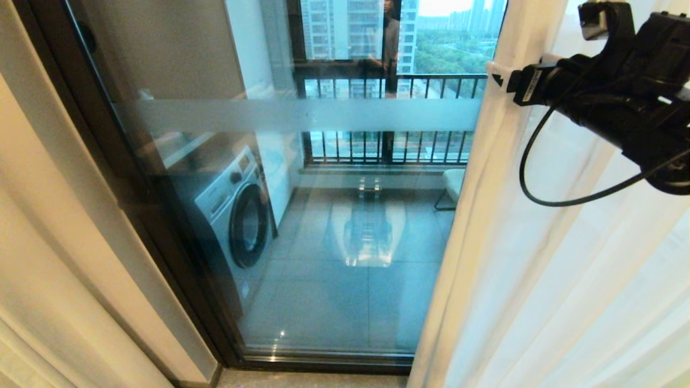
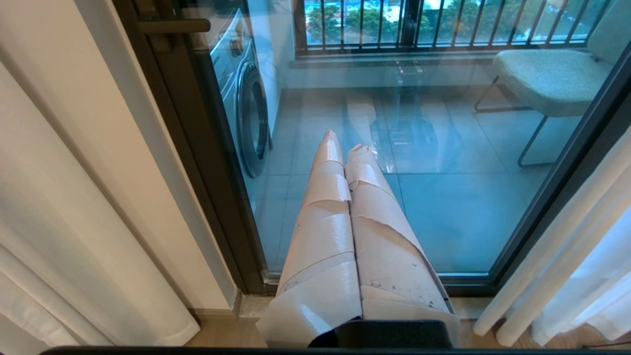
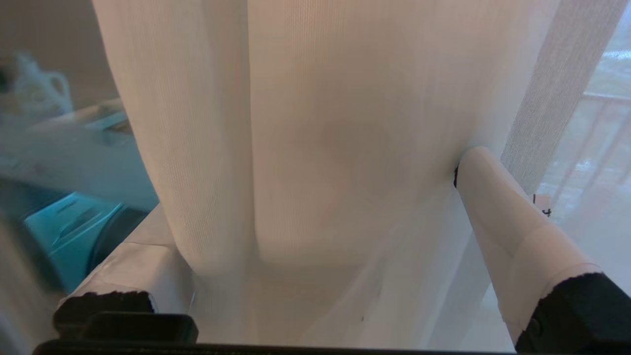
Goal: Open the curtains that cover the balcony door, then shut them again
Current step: Pull the inner curtains open on both sides
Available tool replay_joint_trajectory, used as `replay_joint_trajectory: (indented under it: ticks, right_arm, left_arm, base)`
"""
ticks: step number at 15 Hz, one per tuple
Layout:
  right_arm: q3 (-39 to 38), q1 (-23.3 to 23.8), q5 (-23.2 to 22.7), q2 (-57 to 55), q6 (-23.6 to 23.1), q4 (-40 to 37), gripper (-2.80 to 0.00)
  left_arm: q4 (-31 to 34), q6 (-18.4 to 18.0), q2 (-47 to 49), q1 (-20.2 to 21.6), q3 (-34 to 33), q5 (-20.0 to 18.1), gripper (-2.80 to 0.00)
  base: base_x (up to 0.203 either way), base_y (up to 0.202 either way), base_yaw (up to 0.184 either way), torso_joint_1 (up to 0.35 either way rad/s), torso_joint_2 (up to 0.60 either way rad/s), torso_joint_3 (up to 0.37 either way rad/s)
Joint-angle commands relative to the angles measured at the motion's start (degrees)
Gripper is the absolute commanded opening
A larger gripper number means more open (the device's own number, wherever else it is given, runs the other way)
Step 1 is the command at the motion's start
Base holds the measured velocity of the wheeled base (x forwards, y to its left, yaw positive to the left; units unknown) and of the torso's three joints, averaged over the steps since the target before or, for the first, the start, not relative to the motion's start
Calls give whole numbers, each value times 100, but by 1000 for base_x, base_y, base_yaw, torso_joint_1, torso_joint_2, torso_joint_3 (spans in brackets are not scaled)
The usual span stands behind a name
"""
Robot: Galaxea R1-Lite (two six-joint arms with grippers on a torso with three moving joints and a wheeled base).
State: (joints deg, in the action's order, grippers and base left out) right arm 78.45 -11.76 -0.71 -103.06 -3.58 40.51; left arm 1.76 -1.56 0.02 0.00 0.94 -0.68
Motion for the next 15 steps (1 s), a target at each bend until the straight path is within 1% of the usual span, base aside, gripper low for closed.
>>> replay_joint_trajectory:
  ticks: [1,4,5,8,12,15]
  right_arm:
    - [30,7,19,-209,-22,176,0]
    - [39,7,19,-241,-55,291,0]
    - [39,7,19,-241,-55,304,-280]
    - [74,7,19,-230,-55,291,-280]
    - [83,51,136,-132,-46,300,-280]
    - [74,188,142,-38,-53,296,-280]
  left_arm:
    - [0,-2,-2,0,3,-2,-280]
    - [0,-2,-2,0,1,13,-280]
    - [0,-2,-2,0,3,-2,-280]
    - [0,-2,-2,0,3,15,-280]
    - [0,-2,-2,0,3,-2,-280]
    - [0,-2,-2,0,3,-2,-280]
  base:
    - [0,0,0,0,0,0]
    - [0,0,0,0,0,0]
    - [0,0,0,0,0,0]
    - [0,0,0,0,0,0]
    - [0,0,0,0,0,0]
    - [0,0,0,0,0,0]
